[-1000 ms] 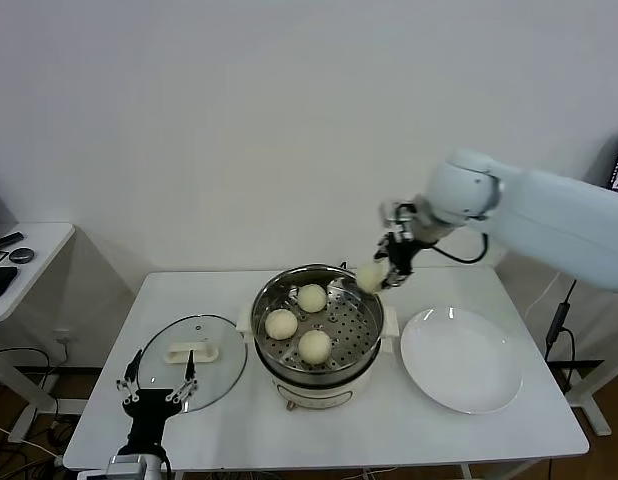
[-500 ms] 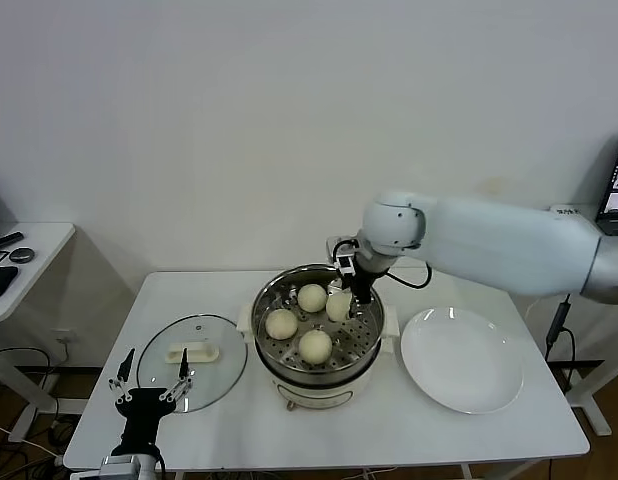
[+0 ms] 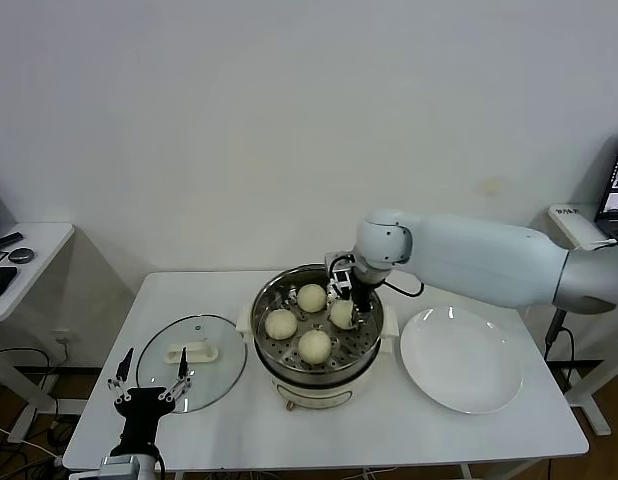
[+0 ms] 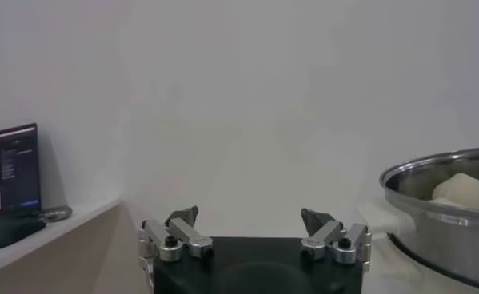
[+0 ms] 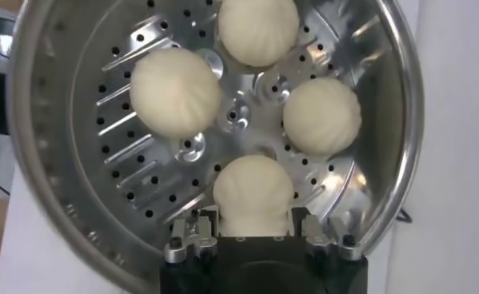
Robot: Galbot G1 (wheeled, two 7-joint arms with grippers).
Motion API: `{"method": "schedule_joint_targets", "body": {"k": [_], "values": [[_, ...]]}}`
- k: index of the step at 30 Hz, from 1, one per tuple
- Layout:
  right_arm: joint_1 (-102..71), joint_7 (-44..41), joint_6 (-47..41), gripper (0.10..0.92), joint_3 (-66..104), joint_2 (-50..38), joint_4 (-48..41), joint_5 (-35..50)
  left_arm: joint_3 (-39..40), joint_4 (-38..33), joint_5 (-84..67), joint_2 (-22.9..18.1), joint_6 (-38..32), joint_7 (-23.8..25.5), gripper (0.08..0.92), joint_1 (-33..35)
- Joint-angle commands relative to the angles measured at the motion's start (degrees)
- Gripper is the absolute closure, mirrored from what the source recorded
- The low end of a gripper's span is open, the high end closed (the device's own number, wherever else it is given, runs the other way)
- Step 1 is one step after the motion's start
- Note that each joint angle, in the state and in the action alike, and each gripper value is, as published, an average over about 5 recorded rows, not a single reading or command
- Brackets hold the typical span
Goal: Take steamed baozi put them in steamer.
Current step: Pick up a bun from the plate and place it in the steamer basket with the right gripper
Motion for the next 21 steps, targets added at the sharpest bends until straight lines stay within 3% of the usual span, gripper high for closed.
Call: {"method": "schedule_joint_targets", "body": {"k": [1,9,14,21], "values": [[-1.29,-0.84,0.62,0.421,0.62,0.56,-0.80,-1.85,-0.13,-0.54,0.03,0.07,0.02,-0.02,0.177,0.21],[3.31,-0.23,-1.18,0.220,3.00,-4.54,5.07,0.79,-0.10,-0.61,-0.04,0.29,0.02,0.00,0.177,0.27],[3.85,5.23,-3.14,0.203,8.37,-11.10,13.25,5.35,0.00,-0.86,-0.17,0.44,0.01,-0.02,0.177,0.06],[-12.39,24.75,1.16,0.203,25.23,-27.27,26.13,10.88,0.10,-0.87,-0.12,0.36,-0.35,0.03,0.177,0.03]]}}
